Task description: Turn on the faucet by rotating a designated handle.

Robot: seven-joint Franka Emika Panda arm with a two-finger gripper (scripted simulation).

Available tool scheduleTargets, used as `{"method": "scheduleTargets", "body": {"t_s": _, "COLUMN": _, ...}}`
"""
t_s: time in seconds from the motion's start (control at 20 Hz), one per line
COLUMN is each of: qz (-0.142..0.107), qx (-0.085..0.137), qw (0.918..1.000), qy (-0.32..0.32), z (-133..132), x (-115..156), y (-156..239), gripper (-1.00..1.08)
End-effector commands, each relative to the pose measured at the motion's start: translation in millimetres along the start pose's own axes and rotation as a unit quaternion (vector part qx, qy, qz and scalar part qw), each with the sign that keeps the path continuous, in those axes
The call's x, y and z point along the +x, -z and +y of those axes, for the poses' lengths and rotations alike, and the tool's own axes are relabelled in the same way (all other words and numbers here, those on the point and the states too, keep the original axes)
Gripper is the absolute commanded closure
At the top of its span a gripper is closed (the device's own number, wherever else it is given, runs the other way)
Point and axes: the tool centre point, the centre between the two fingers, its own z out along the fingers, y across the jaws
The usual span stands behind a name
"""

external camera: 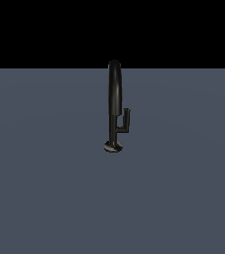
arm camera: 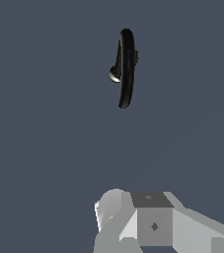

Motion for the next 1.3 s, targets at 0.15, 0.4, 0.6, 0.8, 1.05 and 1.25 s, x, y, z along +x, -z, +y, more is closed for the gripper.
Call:
{"method": "scheduleTargets", "body": {"t_s": 0.15, "qz": -0.001, "qx": 0.001, "qw": 1.0, "qy": -0.001, "z": -0.1, "x": 1.2, "y": -0.1, "gripper": 1.08}}
{"method": "scheduleTargets", "body": {"t_s": 0.4, "qz": -0.01, "qx": 0.01, "qw": 0.9998, "qy": -0.01, "z": -0.5, "x": 8.7, "y": -1.1, "gripper": 1.08}}
{"method": "scheduleTargets", "body": {"t_s": 0.6, "qz": -0.024, "qx": 0.022, "qw": 0.9992, "qy": -0.023, "z": -0.9, "x": 19.6, "y": -2.7, "gripper": 1.08}}
{"method": "scheduleTargets", "body": {"t_s": 0.8, "qz": -0.043, "qx": 0.04, "qw": 0.9974, "qy": -0.042, "z": -1.0, "x": 35.2, "y": -5.5, "gripper": 1.08}}
{"method": "scheduleTargets", "body": {"t_s": 1.05, "qz": -0.074, "qx": 0.07, "qw": 0.9921, "qy": -0.073, "z": -0.2, "x": 61.1, "y": -11.5, "gripper": 1.08}}
{"method": "scheduleTargets", "body": {"t_s": 1.25, "qz": -0.102, "qx": 0.097, "qw": 0.9849, "qy": -0.101, "z": 1.6, "x": 83.8, "y": -18.2, "gripper": 1.08}}
